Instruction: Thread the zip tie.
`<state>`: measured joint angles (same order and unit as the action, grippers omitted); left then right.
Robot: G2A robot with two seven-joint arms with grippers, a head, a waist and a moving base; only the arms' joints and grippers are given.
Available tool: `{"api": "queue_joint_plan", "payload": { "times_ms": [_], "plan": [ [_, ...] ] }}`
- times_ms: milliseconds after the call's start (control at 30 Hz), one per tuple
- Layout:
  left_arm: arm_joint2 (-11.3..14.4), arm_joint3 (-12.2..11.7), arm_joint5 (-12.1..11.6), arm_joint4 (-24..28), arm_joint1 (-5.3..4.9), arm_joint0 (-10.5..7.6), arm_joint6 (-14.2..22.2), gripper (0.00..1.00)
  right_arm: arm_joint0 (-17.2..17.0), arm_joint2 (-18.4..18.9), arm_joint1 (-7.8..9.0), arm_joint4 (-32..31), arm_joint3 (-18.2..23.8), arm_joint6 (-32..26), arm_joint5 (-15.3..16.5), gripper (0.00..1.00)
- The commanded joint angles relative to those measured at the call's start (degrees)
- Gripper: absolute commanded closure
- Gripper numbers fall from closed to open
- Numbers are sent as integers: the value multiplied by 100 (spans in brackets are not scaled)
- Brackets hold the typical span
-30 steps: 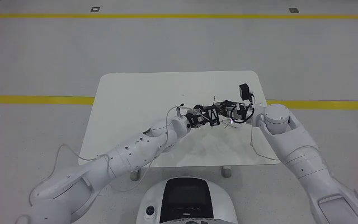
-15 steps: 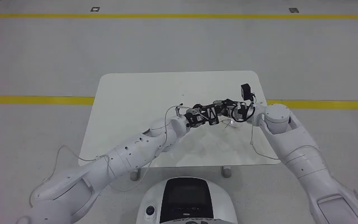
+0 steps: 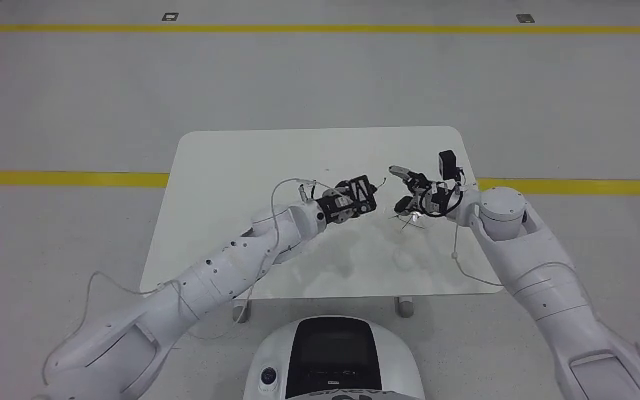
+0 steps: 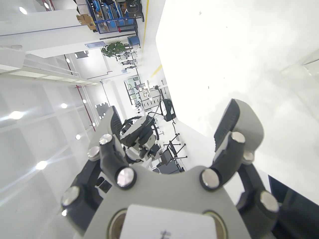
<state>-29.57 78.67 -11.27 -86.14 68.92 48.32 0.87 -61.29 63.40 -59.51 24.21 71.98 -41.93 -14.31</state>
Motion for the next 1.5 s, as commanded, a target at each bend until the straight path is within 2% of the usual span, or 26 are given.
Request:
{"api": "queue_joint_plan", "payload": {
  "times_ms": [0,133,200,267,400,467,567,700,733,967,1000,1033,1100,1167,1300,1400,1467],
  "plan": [
    [1,-3,19,6,1,1,4,100,0,0,0,0,0,0,0,0],
    [-5,3,25,43,3,18,-10,100,0,0,0,0,0,0,0,0],
    [-133,26,-24,557,17,147,-200,100,0,0,0,0,0,0,0,0],
    [-285,-19,-285,1048,8,224,-372,100,0,0,0,0,0,0,0,0],
    [-590,-121,-821,1679,-68,356,-432,100,0,0,0,0,0,0,0,0],
    [-667,-83,-821,1924,-127,451,-479,100,0,0,0,0,0,0,0,0],
    [-638,-23,-821,2308,-258,524,-517,100,0,0,0,0,0,0,0,0],
    [-511,-8,-821,2968,-432,479,-556,100,0,0,0,0,0,0,0,0],
    [-443,1,-821,2946,-474,411,-499,100,0,0,0,0,0,0,0,0],
    [-443,1,-821,2946,-474,411,-499,100,0,0,0,0,0,0,0,0],
    [-473,-18,-821,3166,-466,468,-502,100,-13,8,0,8,-9,22,11,0],
    [-524,-56,-821,3502,-451,502,-500,100,-59,53,8,10,-24,34,107,0],
    [-556,-130,-821,4158,-417,512,-264,100,-188,226,68,-58,-79,-307,547,0],
    [-534,-109,-821,4997,-384,492,11,100,-307,440,161,-214,-216,-872,947,0],
    [-370,2,-821,6131,-374,344,638,100,-464,829,316,-317,-504,-1986,1736,0],
    [-217,39,-821,6638,-382,218,924,100,-487,1021,393,-262,-733,-2755,2210,0],
    [-150,-27,-821,6812,-383,164,952,100,-470,1097,418,-160,-868,-3077,2408,0]
  ]
}}
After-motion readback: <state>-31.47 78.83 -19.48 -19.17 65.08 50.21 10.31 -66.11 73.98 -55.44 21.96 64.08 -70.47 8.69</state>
